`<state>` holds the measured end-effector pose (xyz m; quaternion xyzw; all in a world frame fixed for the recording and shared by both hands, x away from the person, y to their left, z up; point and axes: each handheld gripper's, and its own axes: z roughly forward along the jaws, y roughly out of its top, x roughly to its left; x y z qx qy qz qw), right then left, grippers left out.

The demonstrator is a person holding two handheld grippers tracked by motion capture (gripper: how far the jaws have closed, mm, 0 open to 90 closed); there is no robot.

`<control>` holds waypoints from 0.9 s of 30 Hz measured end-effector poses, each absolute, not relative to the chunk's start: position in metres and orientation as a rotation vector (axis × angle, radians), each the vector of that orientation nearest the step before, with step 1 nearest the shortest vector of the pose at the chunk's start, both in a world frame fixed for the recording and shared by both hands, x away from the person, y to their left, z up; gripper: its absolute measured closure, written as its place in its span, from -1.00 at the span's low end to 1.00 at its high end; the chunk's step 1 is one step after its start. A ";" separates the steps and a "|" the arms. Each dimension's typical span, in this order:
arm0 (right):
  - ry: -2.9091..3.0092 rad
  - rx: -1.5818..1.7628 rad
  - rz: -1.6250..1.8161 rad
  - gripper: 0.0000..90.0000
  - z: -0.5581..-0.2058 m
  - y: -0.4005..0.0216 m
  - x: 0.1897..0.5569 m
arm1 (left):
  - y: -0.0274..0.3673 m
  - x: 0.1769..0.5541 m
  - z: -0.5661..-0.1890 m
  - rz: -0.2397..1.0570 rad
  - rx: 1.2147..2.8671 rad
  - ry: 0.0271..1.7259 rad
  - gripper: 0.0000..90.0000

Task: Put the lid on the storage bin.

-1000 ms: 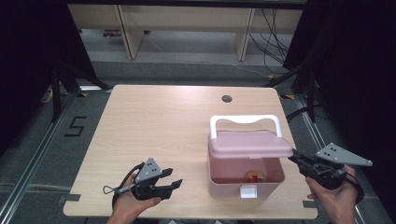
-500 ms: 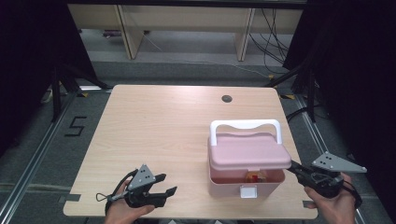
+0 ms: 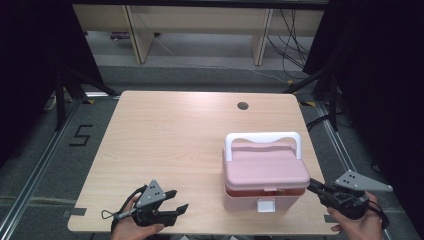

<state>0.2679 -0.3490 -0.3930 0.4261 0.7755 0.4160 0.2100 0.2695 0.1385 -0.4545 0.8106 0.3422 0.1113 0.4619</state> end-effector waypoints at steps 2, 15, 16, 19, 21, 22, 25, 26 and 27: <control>2.158 1.209 1.159 0.89 -0.395 -0.350 0.266 | 0.138 0.269 -0.455 0.271 1.989 0.844 -0.10; 2.104 1.174 1.165 0.73 -0.402 -0.365 0.262 | 0.145 0.266 -0.460 0.274 1.996 0.872 -0.10; 2.100 1.180 1.171 0.69 -0.404 -0.365 0.262 | 0.146 0.266 -0.460 0.279 1.994 0.874 -0.10; 2.087 1.236 1.148 0.48 -0.409 -0.366 0.262 | 0.148 0.265 -0.461 0.282 2.000 0.875 -0.15; 2.070 1.274 1.156 0.29 -0.413 -0.366 0.261 | 0.149 0.265 -0.464 0.292 1.994 0.868 -0.20; 2.070 1.274 1.156 0.29 -0.413 -0.366 0.261 | 0.149 0.265 -0.464 0.292 1.994 0.868 -0.21; 2.043 1.302 1.152 0.00 -0.421 -0.368 0.260 | 0.152 0.263 -0.467 0.296 1.977 0.879 -0.26; 2.042 1.326 1.151 -0.06 -0.422 -0.368 0.260 | 0.154 0.263 -0.467 0.300 1.980 0.876 -0.28; 2.034 1.350 1.154 -0.13 -0.425 -0.368 0.259 | 0.154 0.263 -0.468 0.307 1.969 0.877 -0.30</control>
